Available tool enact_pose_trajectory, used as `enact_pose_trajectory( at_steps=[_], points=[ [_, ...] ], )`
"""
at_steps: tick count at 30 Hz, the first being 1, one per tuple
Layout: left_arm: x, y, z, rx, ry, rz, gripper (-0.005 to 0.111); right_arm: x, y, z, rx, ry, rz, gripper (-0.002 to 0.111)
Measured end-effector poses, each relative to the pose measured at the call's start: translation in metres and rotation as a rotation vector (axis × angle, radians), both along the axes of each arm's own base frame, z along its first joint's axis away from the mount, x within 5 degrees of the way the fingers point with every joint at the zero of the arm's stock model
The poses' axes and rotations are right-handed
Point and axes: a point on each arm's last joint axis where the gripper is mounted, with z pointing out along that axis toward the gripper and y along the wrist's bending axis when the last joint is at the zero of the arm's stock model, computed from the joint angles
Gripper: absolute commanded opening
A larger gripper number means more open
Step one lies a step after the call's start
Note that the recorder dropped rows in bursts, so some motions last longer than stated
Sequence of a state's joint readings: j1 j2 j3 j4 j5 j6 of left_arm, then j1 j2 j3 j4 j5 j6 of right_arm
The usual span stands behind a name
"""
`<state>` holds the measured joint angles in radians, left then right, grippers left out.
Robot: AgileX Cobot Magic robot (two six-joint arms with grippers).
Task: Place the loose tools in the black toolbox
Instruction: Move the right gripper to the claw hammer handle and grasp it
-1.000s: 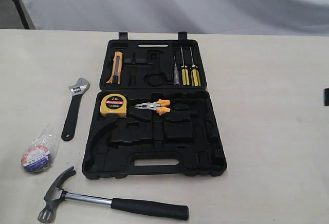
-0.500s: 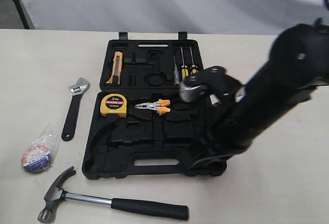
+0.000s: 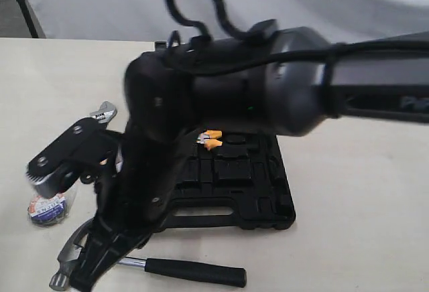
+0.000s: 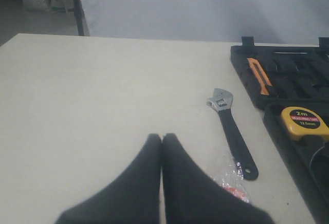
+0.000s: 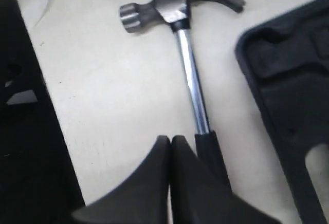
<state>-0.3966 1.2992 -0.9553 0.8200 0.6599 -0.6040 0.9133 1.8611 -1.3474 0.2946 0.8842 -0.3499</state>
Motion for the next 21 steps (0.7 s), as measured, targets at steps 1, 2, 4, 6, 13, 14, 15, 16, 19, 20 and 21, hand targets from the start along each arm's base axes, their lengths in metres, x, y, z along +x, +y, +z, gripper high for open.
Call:
enact_pose_trajectory(
  at_steps=[1,2,4,6,13,14,15,16,19,20,21],
  points=[
    [0.0,0.0,0.0,0.0,0.0,0.0,0.001,-0.003,0.008,-0.001,-0.011,-0.003,0.029,0.004],
    [0.0,0.0,0.0,0.0,0.0,0.0,0.001,-0.004,0.016,-0.002,-0.025,-0.009,0.055,0.009],
    [0.0,0.0,0.0,0.0,0.0,0.0,0.001,-0.004,0.031,-0.007,-0.049,-0.029,0.096,0.023],
    [0.0,0.0,0.0,0.0,0.0,0.0,0.001,-0.006,0.045,-0.012,-0.071,-0.043,0.133,0.037],
    [0.0,0.0,0.0,0.0,0.0,0.0,0.001,-0.002,0.071,-0.036,-0.126,-0.071,0.157,0.046],
    [0.0,0.0,0.0,0.0,0.0,0.0,0.001,0.0,0.071,-0.04,-0.141,-0.078,0.157,0.046],
    [0.0,0.0,0.0,0.0,0.0,0.0,0.001,0.001,0.071,-0.045,-0.159,-0.083,0.159,0.046],
    [0.0,0.0,0.0,0.0,0.0,0.0,0.001,0.003,0.071,-0.049,-0.174,-0.09,0.155,0.046],
    [0.0,0.0,0.0,0.0,0.0,0.0,0.001,0.006,0.072,-0.061,-0.199,-0.101,0.152,0.046],
    [0.0,0.0,0.0,0.0,0.0,0.0,0.001,0.006,0.073,-0.065,-0.203,-0.102,0.152,0.046],
    [0.0,0.0,0.0,0.0,0.0,0.0,0.001,0.007,0.073,-0.068,-0.203,-0.106,0.152,0.046]
  ],
)
